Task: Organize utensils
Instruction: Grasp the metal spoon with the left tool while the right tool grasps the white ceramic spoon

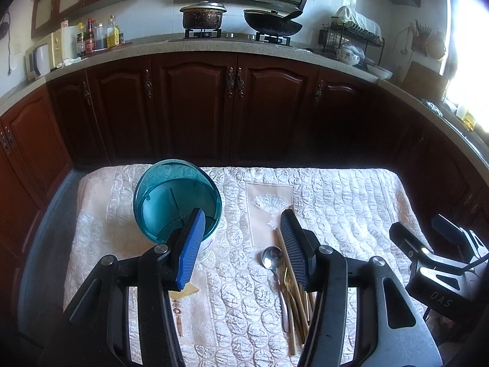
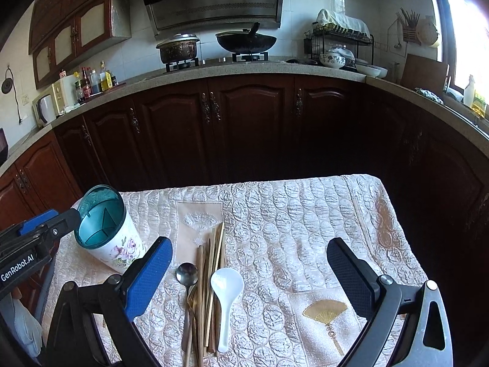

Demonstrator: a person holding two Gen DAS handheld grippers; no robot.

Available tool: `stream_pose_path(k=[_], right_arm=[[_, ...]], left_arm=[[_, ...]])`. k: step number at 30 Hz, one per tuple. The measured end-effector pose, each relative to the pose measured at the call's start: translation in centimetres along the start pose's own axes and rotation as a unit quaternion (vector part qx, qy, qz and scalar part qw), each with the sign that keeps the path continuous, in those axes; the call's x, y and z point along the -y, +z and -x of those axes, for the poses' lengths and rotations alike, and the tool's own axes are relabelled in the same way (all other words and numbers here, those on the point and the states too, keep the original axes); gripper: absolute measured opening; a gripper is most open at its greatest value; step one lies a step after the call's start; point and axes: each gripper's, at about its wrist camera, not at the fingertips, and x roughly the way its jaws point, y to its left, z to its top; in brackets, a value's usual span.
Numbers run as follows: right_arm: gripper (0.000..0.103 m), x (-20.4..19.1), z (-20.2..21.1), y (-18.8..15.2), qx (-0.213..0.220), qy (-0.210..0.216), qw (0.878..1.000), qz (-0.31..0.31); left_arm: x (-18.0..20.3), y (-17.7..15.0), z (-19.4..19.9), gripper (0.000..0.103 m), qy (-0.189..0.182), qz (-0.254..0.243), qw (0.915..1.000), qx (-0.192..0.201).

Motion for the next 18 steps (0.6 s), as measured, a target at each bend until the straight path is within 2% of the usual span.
stream_pose_path(k=[10, 13, 15, 17, 18], right_arm=[[0.101, 0.2, -1.0, -0.5, -0.010, 0.007, 1.000, 0.000], [0.101, 0.4, -2.0, -1.2, -0.023, 0.015, 1.000, 0.004], [0.101, 0.8, -3.5, -2.2, -0.045, 0.037, 0.998, 0.008], [0.093, 1.1, -5.3, -3.2, -0.069, 0.060, 0.996, 0.012], [0.084, 1.2, -6.3, -3.9, -0.083, 0.071, 0.994, 0.014]], left_arm=[[-0.1, -0.6, -1.1, 0.051, -0.005, 0.004, 0.9999, -0.015], [-0.4, -1.4, -2.4, 0.051, -0.021, 0.007, 0.9987, -0.045], [-0.9, -2.2, -3.7, 0.051, -0.032, 0.018, 0.9964, -0.076], [-1.3, -3.2, -4.9, 0.051, -0.038, 0.033, 0.9940, -0.097], [-1.5, -4.0, -5.7, 0.051, -0.042, 0.041, 0.9926, -0.106]])
